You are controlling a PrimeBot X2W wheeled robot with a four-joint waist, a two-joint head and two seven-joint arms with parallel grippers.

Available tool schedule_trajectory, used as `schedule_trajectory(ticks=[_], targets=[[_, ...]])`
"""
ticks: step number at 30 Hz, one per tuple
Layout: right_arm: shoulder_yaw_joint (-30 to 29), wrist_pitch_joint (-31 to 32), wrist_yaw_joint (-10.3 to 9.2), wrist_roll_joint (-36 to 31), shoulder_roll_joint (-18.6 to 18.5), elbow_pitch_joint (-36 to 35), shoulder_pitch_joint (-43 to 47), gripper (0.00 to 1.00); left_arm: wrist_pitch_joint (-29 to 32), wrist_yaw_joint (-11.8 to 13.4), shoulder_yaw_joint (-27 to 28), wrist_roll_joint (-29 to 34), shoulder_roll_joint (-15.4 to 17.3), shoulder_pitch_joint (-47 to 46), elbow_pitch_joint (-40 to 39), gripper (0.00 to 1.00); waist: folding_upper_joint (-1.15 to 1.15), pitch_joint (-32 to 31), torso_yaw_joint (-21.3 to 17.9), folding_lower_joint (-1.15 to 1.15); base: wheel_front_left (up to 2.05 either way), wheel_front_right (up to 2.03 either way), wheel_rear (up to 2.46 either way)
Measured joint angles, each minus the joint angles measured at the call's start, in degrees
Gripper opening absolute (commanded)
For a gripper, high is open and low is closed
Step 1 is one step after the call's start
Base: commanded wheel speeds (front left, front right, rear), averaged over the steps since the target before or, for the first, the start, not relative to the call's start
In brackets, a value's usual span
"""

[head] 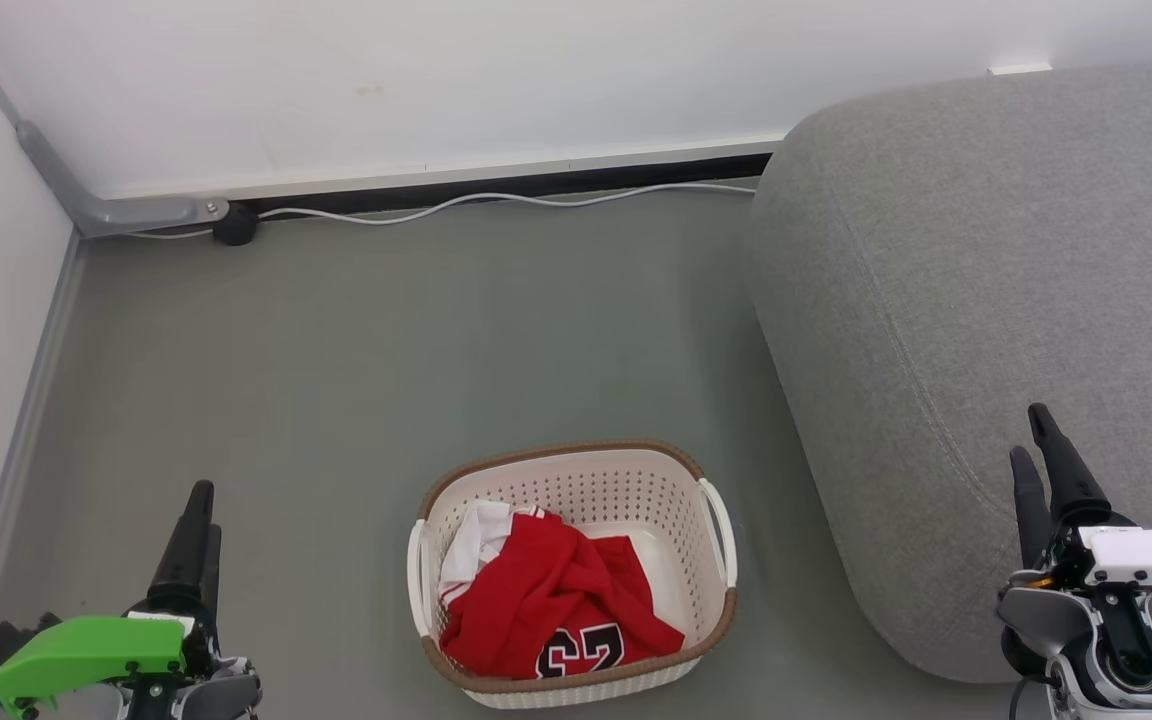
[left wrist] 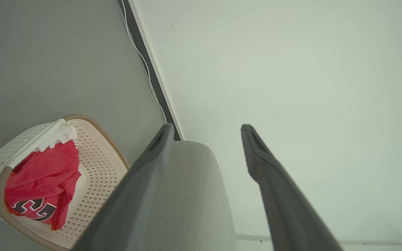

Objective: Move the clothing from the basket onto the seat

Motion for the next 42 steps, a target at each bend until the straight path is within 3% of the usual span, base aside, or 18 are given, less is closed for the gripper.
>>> schedule_trajectory(ticks=[13,42], targets=[[4.3,-3.5,-0.08,-13.2,-3.6,0.0,-1.6,1.00,-3.4,0.0,-4.2,12.2,3.5,-1.3,-1.2,1.00,0.00,0.0,0.0,0.00,0.00,0.00,0.00],[14.5,-9.1,-5.68,-42.4,-7.7,-0.1,-6.1,1.00,-8.8,3.1,-12.3,39.7,7.1,-3.8,-2.6,1.00,0.00,0.2,-0.1,0.00,0.00,0.00,0.00]])
